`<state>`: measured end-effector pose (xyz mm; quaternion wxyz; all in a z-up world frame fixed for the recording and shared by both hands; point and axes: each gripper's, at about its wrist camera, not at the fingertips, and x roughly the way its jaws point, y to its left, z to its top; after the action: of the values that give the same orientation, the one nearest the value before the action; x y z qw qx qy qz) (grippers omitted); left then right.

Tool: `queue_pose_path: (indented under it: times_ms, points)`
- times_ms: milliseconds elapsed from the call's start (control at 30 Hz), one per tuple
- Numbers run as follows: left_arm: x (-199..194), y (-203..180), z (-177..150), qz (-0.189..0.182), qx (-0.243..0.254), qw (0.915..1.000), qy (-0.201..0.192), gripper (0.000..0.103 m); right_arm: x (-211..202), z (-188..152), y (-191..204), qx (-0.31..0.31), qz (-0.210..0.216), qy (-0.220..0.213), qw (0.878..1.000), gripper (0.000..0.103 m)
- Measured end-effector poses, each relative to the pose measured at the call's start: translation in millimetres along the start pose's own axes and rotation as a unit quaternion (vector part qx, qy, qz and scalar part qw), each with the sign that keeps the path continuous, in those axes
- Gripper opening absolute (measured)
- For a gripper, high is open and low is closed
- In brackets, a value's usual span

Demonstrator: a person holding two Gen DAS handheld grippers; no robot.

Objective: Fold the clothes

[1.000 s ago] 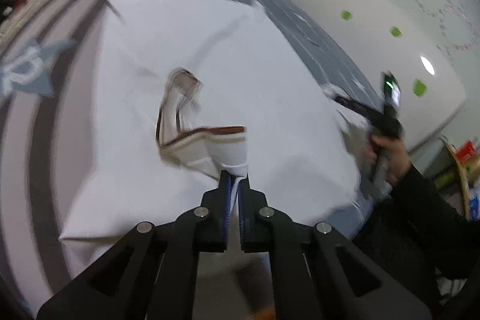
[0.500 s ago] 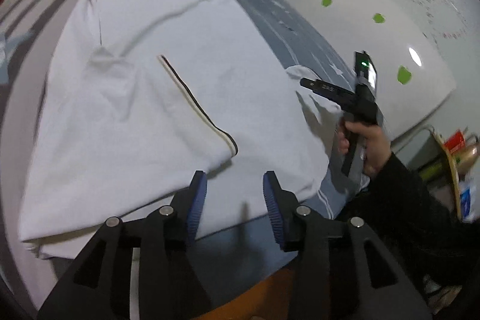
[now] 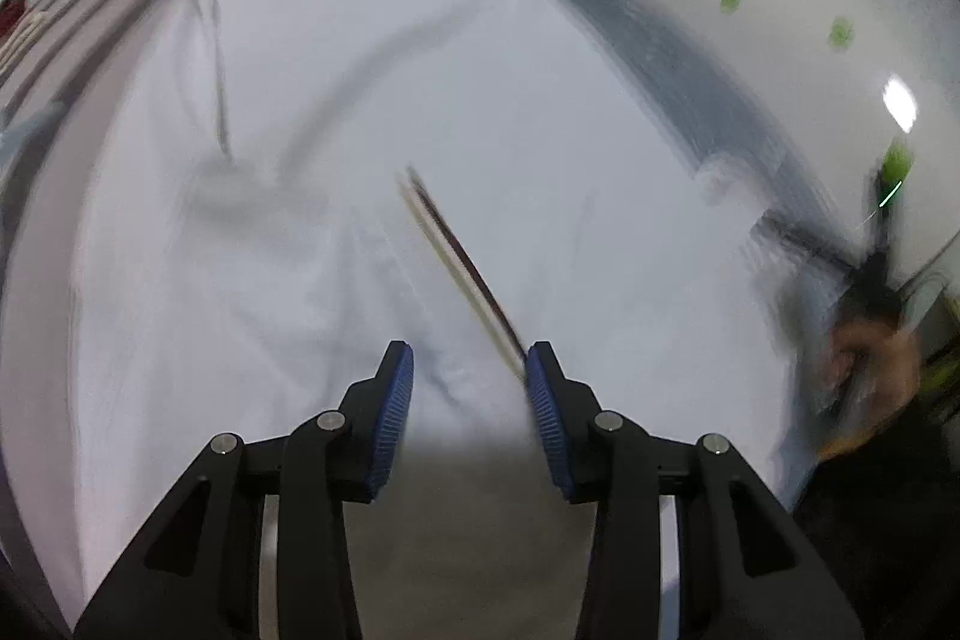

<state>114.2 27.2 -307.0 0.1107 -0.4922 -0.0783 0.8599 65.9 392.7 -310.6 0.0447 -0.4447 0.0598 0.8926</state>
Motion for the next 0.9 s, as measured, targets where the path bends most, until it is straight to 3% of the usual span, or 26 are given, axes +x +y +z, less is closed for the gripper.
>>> queue_pose_path:
  times_ms: [33, 167, 233, 333, 467, 700, 900]
  points:
    - [-1.8, -3.6, -2.6, 0.007, 0.013, 0.9998, -0.01, 0.036, -1.5, -2.1, -6.5, 0.0, -0.004, 0.003, 1.0, 0.043]
    - [-29.4, 1.6, 7.6, -0.037, -0.02, 0.9978, -0.051, 0.036, -9.8, -14.5, -29.7, 0.003, -0.013, 0.01, 1.0, 0.043]
    - [-41.3, 5.1, 19.5, -0.021, -0.03, 0.9958, -0.084, 0.036, -13.0, -20.1, -37.2, 0.006, -0.013, 0.012, 1.0, 0.043]
    - [-24.2, 13.4, 34.6, 0.002, -0.05, 0.9964, -0.068, 0.036, -13.6, -25.5, -42.9, 0.01, -0.006, 0.019, 1.0, 0.043]
    - [7.7, 6.8, 34.6, 0.026, -0.028, 0.9989, -0.026, 0.036, -19.2, -27.8, -50.8, 0.017, -0.005, 0.012, 1.0, 0.043]
    - [-34.4, 13.0, 35.1, 0.014, -0.022, 0.9965, -0.08, 0.036, -13.9, -13.3, -91.5, 0.085, 0.017, 0.001, 0.996, 0.047]
    - [-53.7, 40.5, 33.9, 0.027, -0.04, 0.9938, -0.1, 0.036, 10.8, -7.5, -76.5, 0.073, 0.06, 0.028, 0.995, 0.046]
